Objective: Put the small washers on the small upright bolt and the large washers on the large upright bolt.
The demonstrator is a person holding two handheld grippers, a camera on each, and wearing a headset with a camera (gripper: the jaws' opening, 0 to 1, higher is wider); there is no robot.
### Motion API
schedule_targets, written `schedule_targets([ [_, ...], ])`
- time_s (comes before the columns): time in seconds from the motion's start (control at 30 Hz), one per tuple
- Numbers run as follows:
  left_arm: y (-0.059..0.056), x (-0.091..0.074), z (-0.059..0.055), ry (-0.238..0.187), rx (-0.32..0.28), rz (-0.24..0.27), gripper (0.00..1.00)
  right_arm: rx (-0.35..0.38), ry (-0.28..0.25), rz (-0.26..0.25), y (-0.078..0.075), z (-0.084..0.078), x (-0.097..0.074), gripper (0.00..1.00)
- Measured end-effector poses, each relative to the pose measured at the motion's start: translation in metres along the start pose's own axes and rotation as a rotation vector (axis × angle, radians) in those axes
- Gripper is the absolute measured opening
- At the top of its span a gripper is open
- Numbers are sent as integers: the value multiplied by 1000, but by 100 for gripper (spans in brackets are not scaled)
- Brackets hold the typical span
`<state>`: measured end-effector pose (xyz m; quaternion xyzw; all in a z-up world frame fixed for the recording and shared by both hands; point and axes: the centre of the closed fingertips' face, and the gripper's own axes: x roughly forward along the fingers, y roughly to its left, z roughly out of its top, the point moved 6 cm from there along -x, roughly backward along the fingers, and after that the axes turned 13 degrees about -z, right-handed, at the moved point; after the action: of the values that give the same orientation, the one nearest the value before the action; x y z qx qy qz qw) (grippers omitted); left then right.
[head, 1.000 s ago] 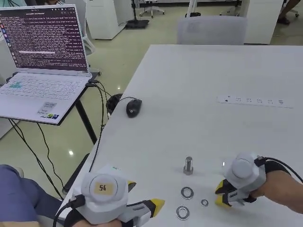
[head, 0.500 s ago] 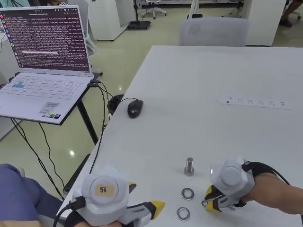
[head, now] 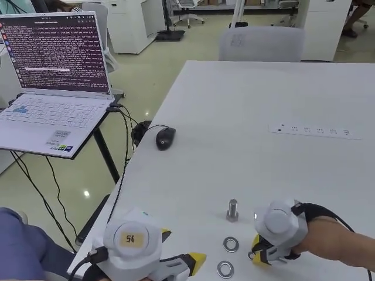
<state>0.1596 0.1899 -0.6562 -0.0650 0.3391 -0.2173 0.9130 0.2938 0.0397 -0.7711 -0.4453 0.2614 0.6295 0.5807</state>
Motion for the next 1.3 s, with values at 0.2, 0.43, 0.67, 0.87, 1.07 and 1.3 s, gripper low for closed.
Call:
schedule_targets([
  [0.2, 3, -4, -1, -3, -6, 11, 50, 23, 15, -13, -1, -4, -2, 14],
  [0.43, 2, -2, -2, -1, -7, 6, 50, -12, 6, 13, -1, -2, -1, 18],
  [0.67, 1, -1, -3, 0, -10, 5, 50, -70, 6, 25, 2, 0, -1, 17],
  [0.87, 3, -2, -4, 0, -12, 9, 50, -95, 9, 28, 1, -1, -1, 14],
  [1.07, 5, -4, -4, -2, -15, 15, 50, -77, 15, 29, 0, -5, -4, 16],
  [1.3, 3, -3, -4, -2, -14, 10, 50, -82, 19, 26, -1, -8, -5, 19],
])
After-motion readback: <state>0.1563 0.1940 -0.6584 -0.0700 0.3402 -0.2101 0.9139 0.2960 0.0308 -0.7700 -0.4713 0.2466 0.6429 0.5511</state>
